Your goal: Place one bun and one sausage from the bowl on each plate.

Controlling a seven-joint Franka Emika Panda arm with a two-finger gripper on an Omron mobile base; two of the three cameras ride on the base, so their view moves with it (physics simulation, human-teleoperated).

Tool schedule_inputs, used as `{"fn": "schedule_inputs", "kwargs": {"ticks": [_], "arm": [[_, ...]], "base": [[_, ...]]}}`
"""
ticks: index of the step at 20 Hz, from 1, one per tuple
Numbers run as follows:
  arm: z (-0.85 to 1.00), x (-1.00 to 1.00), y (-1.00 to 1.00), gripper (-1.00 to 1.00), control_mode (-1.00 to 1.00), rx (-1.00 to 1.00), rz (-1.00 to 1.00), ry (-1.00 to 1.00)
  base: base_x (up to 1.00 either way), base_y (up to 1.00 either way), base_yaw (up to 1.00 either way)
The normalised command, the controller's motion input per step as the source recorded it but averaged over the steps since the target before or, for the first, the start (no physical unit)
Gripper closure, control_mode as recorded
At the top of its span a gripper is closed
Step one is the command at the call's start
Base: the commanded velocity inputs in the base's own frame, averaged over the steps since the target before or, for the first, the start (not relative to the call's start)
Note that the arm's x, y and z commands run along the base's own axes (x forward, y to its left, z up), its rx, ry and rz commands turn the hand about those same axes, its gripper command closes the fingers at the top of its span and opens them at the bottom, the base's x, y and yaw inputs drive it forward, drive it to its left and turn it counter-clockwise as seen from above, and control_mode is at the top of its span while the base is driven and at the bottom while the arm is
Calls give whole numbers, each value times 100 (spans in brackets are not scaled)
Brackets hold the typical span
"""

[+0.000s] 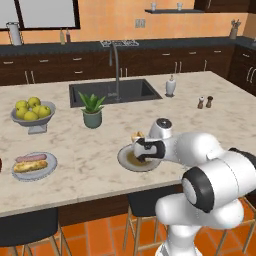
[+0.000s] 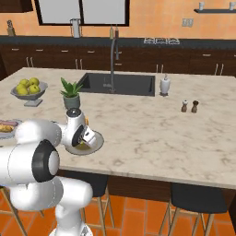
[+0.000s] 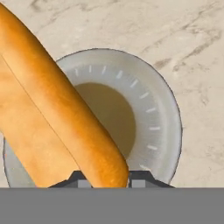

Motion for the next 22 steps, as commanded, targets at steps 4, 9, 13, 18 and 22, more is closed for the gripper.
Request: {"fn": "schedule_inputs", "kwargs": {"ticks": [4, 9, 13, 18, 22], "arm": [[-5, 25, 0, -100, -100, 0, 0, 2], [5, 0, 2, -100, -100, 0, 0, 0], [76, -54, 16, -100, -100, 0, 0, -1], [44, -80, 22, -100, 100, -2, 1, -3], [0, 0, 0, -100, 100, 0, 0, 0]], "base": [[0, 0, 0], [0, 0, 0], [0, 0, 0], [-20, 20, 2], [-39, 100, 17]]}}
